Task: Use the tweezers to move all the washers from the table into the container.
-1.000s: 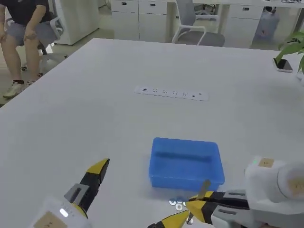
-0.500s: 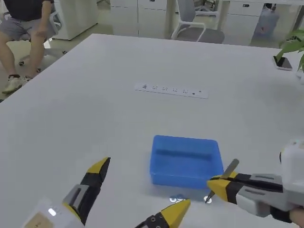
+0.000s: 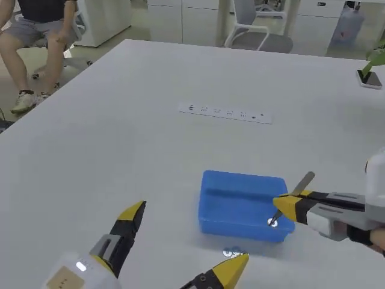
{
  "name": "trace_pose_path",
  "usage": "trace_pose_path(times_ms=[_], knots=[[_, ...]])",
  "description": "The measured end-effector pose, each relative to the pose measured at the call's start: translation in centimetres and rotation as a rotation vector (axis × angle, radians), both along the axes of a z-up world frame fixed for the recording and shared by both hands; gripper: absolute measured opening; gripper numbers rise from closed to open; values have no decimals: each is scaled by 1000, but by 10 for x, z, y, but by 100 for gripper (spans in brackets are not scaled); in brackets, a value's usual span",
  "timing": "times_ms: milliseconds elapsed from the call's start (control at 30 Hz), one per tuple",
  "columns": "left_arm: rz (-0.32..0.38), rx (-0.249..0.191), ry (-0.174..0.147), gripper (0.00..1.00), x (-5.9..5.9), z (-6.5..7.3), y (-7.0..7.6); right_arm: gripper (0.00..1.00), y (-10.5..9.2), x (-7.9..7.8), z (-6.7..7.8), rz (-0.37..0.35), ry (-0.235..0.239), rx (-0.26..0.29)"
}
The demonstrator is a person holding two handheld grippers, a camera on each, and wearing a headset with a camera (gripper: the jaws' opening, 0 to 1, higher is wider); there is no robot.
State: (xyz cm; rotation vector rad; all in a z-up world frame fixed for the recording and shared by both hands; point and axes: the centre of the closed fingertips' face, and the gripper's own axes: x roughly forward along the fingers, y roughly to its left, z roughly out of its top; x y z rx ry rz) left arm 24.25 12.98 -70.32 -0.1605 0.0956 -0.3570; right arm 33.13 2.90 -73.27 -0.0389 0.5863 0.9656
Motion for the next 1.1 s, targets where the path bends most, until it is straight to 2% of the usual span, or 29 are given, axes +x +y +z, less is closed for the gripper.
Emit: trace_pose_path(times_ms=[67,267,333,367,433,667,900,1033,1100], knots=[[1,1,-7,99,0,1,0,3,2,7,0,-16,-2,0],[10,-1,-1,99,-1,1,2,3,3,30,-6,-76,18,3],[8,8,5,97,-1,-1,1,3,5,38,-10,-91,32,8],[6,9,6,97,-1,-1,1,3,2,49,-17,-98,40,2],[8,15,8,97,-1,-1,1,3,3,55,-24,-102,46,-11],[5,13,8,96,-2,-1,1,3,5,62,-48,-68,56,-102],[2,19,17,96,-2,-2,0,3,-1,67,-66,-53,60,-156],[0,23,22,95,-2,-3,-1,3,-1,65,-72,-19,26,-194],[-1,27,26,95,-2,-3,-1,3,0,64,-76,-11,25,-204]])
